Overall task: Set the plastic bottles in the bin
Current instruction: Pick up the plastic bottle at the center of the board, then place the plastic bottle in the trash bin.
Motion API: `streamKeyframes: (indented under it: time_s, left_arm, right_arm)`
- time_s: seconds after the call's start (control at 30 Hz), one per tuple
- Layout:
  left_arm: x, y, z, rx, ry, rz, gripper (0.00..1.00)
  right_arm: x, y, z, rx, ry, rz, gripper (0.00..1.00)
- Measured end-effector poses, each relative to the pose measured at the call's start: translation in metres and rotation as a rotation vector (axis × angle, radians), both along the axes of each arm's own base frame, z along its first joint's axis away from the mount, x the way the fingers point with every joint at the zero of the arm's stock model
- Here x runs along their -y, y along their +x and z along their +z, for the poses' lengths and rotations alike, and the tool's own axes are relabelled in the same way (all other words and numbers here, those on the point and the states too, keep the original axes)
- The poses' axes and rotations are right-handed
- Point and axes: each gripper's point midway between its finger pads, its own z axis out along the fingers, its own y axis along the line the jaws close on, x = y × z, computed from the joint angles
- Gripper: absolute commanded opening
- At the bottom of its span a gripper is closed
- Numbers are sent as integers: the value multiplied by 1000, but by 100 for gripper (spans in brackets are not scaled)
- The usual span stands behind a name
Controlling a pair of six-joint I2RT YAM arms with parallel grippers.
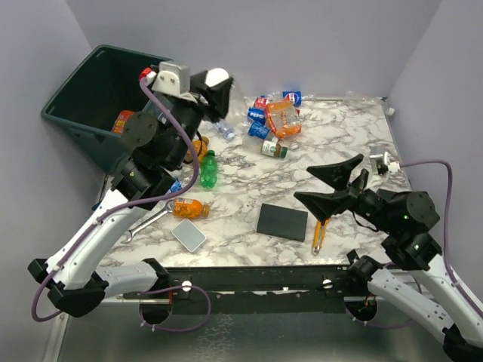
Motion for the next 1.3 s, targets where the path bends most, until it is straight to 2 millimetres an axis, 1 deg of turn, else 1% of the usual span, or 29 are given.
streamKeyframes:
  time_s: [0.03, 0.1, 0.17, 0.2, 0.23, 0.27, 0.33, 0.4, 0.47, 0.5, 0.6, 0.63, 0.67, 0.7, 0.73, 0.77, 0.8, 0.83, 0.87, 0.9, 0.93, 0.97, 1.03, 1.07, 1.13, 1.2, 1.27, 1.3]
  left_arm:
    - [-18, 8, 12, 30, 15, 107, 0]
    - [-50, 22, 28, 68, 45, 287, 0]
    - [-94, 43, 39, 92, 79, 524, 0]
    - [-120, 55, 41, 90, 93, 645, 0]
    - [-141, 63, 40, 83, 108, 738, 0]
    - [-170, 75, 37, 72, 127, 872, 0]
    - [-208, 88, 31, 55, 156, 1050, 0]
    - [-238, 99, 26, 48, 177, 1205, 0]
    - [-256, 107, 20, 44, 195, 1297, 0]
    - [-267, 110, 18, 50, 196, 1349, 0]
    - [-287, 119, 1, 35, 205, 1428, 0]
    - [-291, 120, -3, 36, 193, 1445, 0]
    - [-296, 125, -13, 20, 209, 1462, 0]
    - [-299, 128, -21, 7, 215, 1473, 8]
    - [-300, 134, -31, -12, 223, 1477, 21]
    - [-299, 139, -39, -28, 234, 1476, 37]
    - [-299, 145, -47, -44, 245, 1475, 50]
    - [-297, 150, -53, -57, 255, 1470, 60]
    - [-296, 154, -59, -69, 264, 1466, 68]
    - [-295, 158, -64, -81, 272, 1460, 80]
    - [-294, 160, -67, -89, 274, 1455, 95]
    - [-294, 162, -69, -100, 283, 1451, 99]
    - [-291, 163, -64, -98, 258, 1439, 99]
    - [-290, 162, -59, -91, 244, 1436, 99]
    - [-283, 158, -39, -60, 197, 1418, 99]
    - [-266, 149, -21, -29, 161, 1374, 99]
    - [-244, 139, -9, -9, 145, 1311, 99]
    - [-224, 131, -2, 2, 136, 1251, 99]
  right_arm:
    - [6, -1, 2, 11, 21, -23, 100]
    - [15, 1, -2, 14, 51, -75, 100]
    - [19, 9, -17, -12, 58, -121, 100]
    - [20, 13, -27, -32, 56, -142, 100]
    - [20, 18, -39, -58, 50, -158, 100]
    - [20, 22, -52, -83, 42, -174, 100]
    - [18, 28, -76, -135, 25, -187, 100]
    - [16, 31, -96, -188, 12, -190, 100]
    - [13, 32, -109, -230, 6, -187, 99]
    - [13, 33, -113, -245, 6, -185, 99]
    - [11, 33, -122, -277, 10, -183, 99]
    - [11, 33, -124, -284, 11, -183, 99]
    - [11, 34, -126, -289, 11, -187, 99]
    - [12, 35, -127, -294, 13, -194, 99]
    - [13, 36, -127, -296, 15, -202, 100]
    - [14, 37, -127, -298, 19, -212, 100]
    - [16, 38, -126, -297, 23, -221, 100]
    - [18, 39, -125, -296, 29, -235, 100]
    - [18, 39, -124, -293, 33, -237, 100]
    - [19, 40, -124, -292, 36, -244, 100]
    - [20, 41, -124, -292, 37, -250, 100]
    - [21, 42, -124, -294, 36, -256, 100]
    - [22, 43, -127, -301, 28, -267, 100]
    - [22, 44, -129, -306, 22, -273, 100]
    - [22, 47, -133, -318, 10, -284, 100]
    - [22, 52, -135, -334, -2, -304, 100]
    - [21, 57, -136, -345, -11, -320, 100]
    - [21, 59, -135, -349, -14, -327, 100]
